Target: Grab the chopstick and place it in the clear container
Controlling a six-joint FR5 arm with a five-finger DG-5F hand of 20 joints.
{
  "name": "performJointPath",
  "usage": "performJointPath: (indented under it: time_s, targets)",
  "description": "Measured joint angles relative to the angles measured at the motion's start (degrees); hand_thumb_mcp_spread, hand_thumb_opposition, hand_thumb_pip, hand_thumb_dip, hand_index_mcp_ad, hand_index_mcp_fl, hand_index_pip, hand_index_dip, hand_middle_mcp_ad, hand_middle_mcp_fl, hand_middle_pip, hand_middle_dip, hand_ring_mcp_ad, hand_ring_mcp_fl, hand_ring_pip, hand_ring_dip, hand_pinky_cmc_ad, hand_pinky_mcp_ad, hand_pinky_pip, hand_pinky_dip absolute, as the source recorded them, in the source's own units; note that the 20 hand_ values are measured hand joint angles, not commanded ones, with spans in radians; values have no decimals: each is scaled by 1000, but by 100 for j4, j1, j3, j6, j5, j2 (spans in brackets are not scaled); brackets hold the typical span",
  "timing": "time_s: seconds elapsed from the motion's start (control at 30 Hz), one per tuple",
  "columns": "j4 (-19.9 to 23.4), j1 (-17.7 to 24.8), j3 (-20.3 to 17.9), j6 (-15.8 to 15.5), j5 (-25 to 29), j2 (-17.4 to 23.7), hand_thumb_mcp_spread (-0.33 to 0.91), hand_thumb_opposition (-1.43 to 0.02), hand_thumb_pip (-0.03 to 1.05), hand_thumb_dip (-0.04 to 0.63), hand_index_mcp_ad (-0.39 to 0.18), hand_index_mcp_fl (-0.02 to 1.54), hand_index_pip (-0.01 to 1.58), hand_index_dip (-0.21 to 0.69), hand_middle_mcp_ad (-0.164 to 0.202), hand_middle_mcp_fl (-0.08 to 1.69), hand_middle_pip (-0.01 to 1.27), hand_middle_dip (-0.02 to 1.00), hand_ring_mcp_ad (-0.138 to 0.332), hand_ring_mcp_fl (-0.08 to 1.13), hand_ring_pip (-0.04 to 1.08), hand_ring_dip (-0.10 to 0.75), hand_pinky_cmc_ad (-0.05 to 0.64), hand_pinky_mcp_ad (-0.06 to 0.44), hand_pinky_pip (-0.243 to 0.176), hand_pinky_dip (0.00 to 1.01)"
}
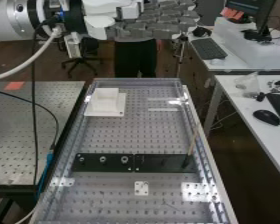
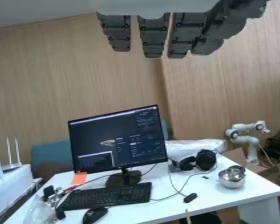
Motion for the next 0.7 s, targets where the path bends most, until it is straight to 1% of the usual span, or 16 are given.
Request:
performJointPath:
  time_s: [0.1,0.13,0.17,0.2,0.23,0.27,0.33,0.37,0.4,0.43,0.5,0.53,0.57,0.6,0.63,0.7]
  targets:
    - [161,-23,-71,214,-15,-88,0,-5,24,7,-45,-5,21,12,79,5,16,24,66,12,16,30,44,40,19,19]
    - [204,-32,-78,323,-15,-127,7,-19,54,7,-49,-9,24,16,75,19,19,24,70,12,16,30,44,37,19,19]
    - [221,-36,-78,374,-13,-147,37,-72,145,26,-47,28,21,12,66,33,24,35,66,12,19,31,47,37,9,21]
    - [262,-44,-78,507,-3,-200,122,-141,298,49,-54,87,21,54,63,70,40,63,70,14,21,31,63,40,2,33]
    - [307,-49,-73,628,11,-259,211,-251,494,84,-86,138,37,79,61,138,72,98,70,12,38,28,77,65,2,42]
    - [329,-49,-64,679,22,-290,258,-314,541,101,-108,154,52,99,61,188,87,126,68,14,51,28,115,101,-2,51]
    - [390,-53,-3,803,79,-410,278,-445,504,136,-152,204,52,145,61,216,91,216,73,12,68,47,188,161,-28,79]
    - [396,-55,21,829,89,-440,291,-494,508,152,-154,222,52,159,61,251,89,243,75,12,63,59,213,183,-44,89]
    - [387,-60,54,878,93,-474,295,-545,522,164,-157,251,59,187,59,278,89,274,87,12,72,75,248,197,-51,108]
    - [368,-69,88,963,93,-509,295,-585,567,176,-171,265,56,187,58,316,101,307,80,17,70,77,271,215,-61,120]
    - [339,-97,124,1120,89,-565,298,-651,586,176,-173,293,70,206,59,367,108,351,99,16,87,89,309,248,-61,124]
    - [322,-128,133,1234,78,-606,302,-682,595,173,-171,307,65,211,59,382,108,367,115,10,93,87,330,253,-61,133]
    - [321,-148,133,1287,68,-622,297,-695,604,176,-171,328,68,220,58,408,106,382,113,14,110,98,328,265,-58,138]
    - [336,-189,129,1393,37,-644,300,-714,607,173,-175,344,70,227,61,408,110,415,129,14,103,103,351,262,-65,138]
    - [360,-238,121,1502,-7,-661,302,-730,613,190,-175,346,68,239,61,424,105,445,134,14,106,110,360,276,-80,140]
    - [406,-325,112,1682,-97,-691,304,-759,630,190,-175,347,65,253,58,463,110,480,129,14,101,119,363,279,-91,148]
